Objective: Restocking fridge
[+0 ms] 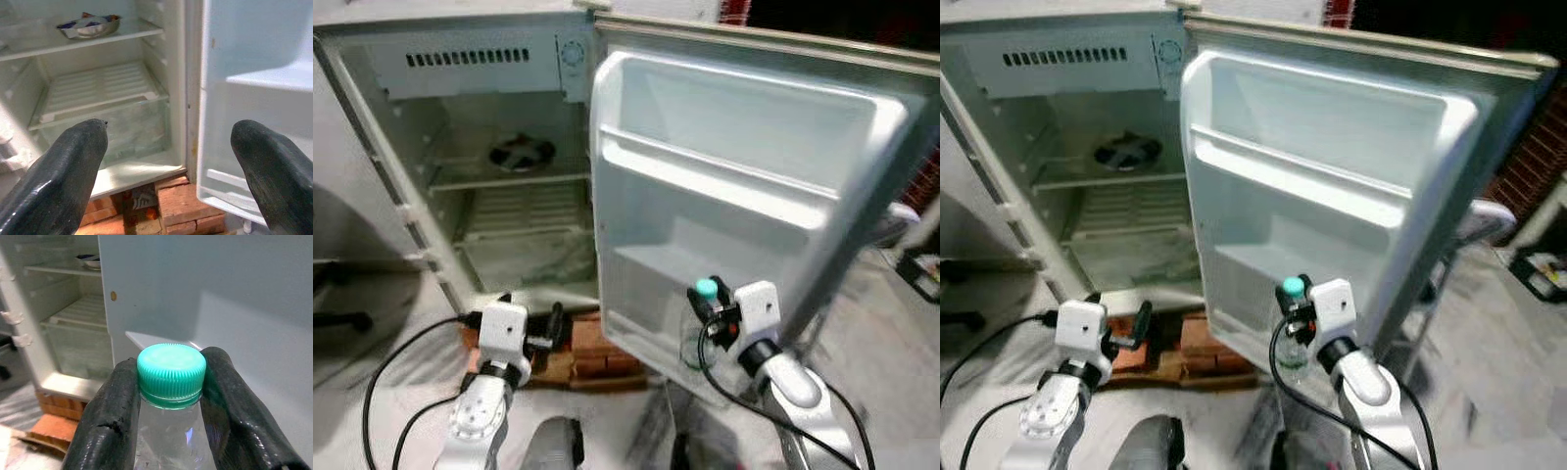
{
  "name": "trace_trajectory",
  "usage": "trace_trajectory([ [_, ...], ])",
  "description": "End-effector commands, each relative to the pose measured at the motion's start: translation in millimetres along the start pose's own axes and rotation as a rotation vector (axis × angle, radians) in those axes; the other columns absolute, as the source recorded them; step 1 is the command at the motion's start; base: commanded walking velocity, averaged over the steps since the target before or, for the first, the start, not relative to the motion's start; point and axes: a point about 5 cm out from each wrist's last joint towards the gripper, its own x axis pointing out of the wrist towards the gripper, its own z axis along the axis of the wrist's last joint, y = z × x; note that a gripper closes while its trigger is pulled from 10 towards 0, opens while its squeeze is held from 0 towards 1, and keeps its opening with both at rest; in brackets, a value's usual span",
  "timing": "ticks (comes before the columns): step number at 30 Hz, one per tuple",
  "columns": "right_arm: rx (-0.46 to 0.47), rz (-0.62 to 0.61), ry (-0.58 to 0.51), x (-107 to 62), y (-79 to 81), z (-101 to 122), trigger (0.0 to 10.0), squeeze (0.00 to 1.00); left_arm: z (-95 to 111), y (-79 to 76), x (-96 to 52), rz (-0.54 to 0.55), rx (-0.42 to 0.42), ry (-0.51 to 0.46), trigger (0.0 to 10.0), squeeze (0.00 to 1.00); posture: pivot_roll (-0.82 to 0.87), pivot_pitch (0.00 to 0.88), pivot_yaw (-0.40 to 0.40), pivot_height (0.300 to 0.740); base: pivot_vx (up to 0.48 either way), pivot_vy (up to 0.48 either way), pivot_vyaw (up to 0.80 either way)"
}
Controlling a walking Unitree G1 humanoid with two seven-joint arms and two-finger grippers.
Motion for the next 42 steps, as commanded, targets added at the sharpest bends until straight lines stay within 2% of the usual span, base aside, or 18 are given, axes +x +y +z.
trace_trajectory([
  [1, -0.018, -0.004, -0.02, 0.9, -1.3, 4.3, 10.0, 0.0, 3.0, -0.2, 1.7, 0.002, 0.012, -0.007, 10.0, 0.0, -0.01, 0.021, 0.003, 0.636, 0.0, 0.0, 0.0],
  [11, -0.02, -0.01, -0.026, 6.7, 1.9, 2.1, 10.0, 0.0, -0.5, 2.7, 0.5, 0.012, -0.017, 0.014, 10.0, 0.0, -0.01, 0.024, 0.003, 0.636, 0.0, 0.0, 0.0],
  [19, -0.028, -0.03, -0.055, 11.6, -0.1, 7.6, 10.0, 0.0, -0.6, 7.5, 5.6, 0.022, -0.015, 0.016, 10.0, 0.0, -0.02, 0.021, 0.01, 0.636, 0.0, 0.0, 0.0],
  [33, -0.04, -0.022, -0.078, 14.5, -0.8, 10.6, 10.0, 0.0, -1.0, 9.3, 7.7, 0.024, -0.005, 0.018, 10.0, 0.0, -0.02, 0.032, 0.01, 0.566, 0.0, 0.0, 0.0],
  [42, -0.04, -0.015, -0.084, 18.1, 1.4, 11.5, 10.0, 0.0, -0.9, 8.8, 9.2, 0.025, 0.0, 0.019, 10.0, 0.0, -0.02, 0.038, 0.012, 0.566, 0.0, 0.0, 0.0],
])
